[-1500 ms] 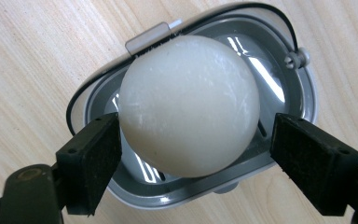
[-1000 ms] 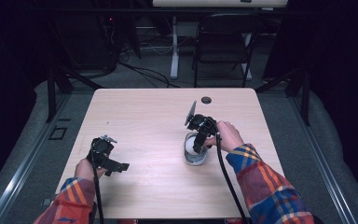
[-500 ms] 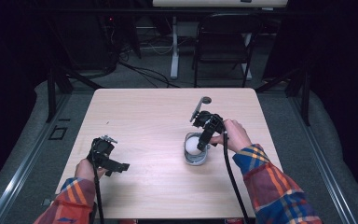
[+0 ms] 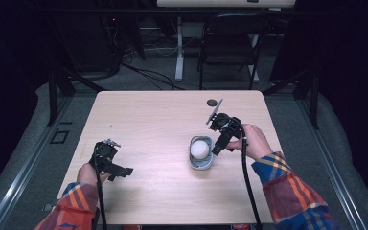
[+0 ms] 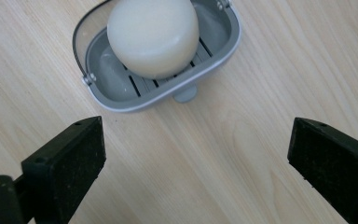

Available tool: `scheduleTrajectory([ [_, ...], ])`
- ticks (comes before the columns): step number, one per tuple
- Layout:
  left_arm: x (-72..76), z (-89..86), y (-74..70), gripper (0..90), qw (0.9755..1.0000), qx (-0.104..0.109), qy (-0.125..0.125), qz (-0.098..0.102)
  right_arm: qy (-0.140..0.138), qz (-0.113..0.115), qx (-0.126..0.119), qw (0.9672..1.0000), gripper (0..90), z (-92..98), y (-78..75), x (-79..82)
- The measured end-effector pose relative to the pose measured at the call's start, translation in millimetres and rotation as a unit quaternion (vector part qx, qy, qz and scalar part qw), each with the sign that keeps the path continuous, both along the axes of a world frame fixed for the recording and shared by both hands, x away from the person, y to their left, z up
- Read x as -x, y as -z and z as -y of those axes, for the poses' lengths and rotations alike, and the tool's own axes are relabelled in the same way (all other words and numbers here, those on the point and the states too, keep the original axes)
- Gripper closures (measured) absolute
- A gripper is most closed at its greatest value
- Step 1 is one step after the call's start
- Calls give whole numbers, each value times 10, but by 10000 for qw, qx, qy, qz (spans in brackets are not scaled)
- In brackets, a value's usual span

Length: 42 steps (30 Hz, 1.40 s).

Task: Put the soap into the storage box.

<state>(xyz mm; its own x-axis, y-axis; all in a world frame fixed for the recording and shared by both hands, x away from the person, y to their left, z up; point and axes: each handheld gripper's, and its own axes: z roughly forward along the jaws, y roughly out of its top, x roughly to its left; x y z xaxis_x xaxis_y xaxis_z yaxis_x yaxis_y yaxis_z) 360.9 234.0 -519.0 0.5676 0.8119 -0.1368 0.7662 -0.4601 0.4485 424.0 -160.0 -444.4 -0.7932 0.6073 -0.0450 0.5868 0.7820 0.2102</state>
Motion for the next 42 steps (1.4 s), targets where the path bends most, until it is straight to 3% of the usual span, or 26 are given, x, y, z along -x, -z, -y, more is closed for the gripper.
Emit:
scheduleTrajectory([
  [14, 3, 1, -4, 0, 10000, -17, 20, 7, 234, 166, 28, 9996, 35, 494, -16, 268],
  [18, 3, 3, -3, 0, 10000, -8, 12, -4, 421, 165, -70, 9990, 35, 661, 62, 354],
  [23, 1, 4, 1, 0, 10000, -10, 19, -5, 562, 100, 26, 9984, 36, 862, 172, 451],
  [24, 0, 4, 3, 0, 10000, -13, 15, -7, 669, 66, -56, 9977, 37, 944, 259, 495],
  [34, -3, 5, 12, 0, 10000, -32, 50, -28, 946, 26, -123, 9954, 41, 1217, 544, 663],
  [35, -2, 8, 15, 0, 10000, -24, 54, -30, 1099, 110, -242, 9936, 51, 1248, 643, 717],
  [36, -2, 8, 15, 0, 10000, -24, 54, -30, 1013, 18, -47, 9948, 52, 1265, 639, 713],
  [38, -1, 11, 17, 0, 10000, -37, 71, -46, 1141, 50, -138, 9934, 55, 1276, 685, 738],
  [42, 3, 14, 17, 0, 9999, -38, 103, -40, 1071, -30, -3, 9942, 80, 1310, 736, 794],
])
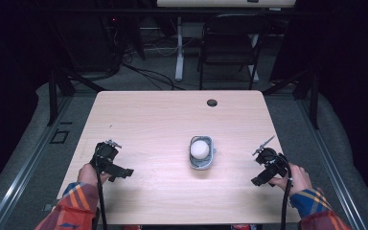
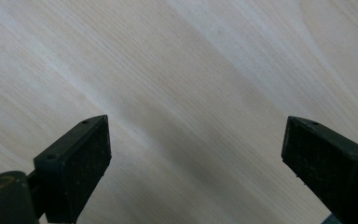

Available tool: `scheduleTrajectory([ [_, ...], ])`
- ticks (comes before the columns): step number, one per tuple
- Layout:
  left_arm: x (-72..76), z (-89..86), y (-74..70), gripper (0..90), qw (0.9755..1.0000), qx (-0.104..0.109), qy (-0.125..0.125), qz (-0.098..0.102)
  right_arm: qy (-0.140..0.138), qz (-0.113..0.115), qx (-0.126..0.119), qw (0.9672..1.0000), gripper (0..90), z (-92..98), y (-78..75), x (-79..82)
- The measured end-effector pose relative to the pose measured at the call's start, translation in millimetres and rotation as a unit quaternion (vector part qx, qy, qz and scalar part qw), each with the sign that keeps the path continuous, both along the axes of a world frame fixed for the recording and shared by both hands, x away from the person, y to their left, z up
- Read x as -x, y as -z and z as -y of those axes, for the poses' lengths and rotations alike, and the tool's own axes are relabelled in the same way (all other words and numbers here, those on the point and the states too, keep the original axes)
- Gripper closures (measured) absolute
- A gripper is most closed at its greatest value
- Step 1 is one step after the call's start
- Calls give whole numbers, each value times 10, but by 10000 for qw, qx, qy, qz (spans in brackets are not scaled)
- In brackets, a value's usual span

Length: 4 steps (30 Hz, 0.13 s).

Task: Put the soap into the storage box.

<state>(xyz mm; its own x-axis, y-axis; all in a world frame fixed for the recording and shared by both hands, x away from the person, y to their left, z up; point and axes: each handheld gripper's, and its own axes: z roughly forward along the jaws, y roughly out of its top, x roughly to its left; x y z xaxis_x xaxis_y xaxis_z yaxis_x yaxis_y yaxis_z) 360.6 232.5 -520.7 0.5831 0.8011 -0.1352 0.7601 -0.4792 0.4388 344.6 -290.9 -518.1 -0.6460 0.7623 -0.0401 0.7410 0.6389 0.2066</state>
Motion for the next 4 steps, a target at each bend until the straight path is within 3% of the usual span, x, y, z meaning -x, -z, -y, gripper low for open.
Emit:
scheduleTrajectory([
  [4, -3, 2, 9, 0, 10000, 22, 10, -19, -22, 11, 29, 10000, 94, -26, 29, 11],
])
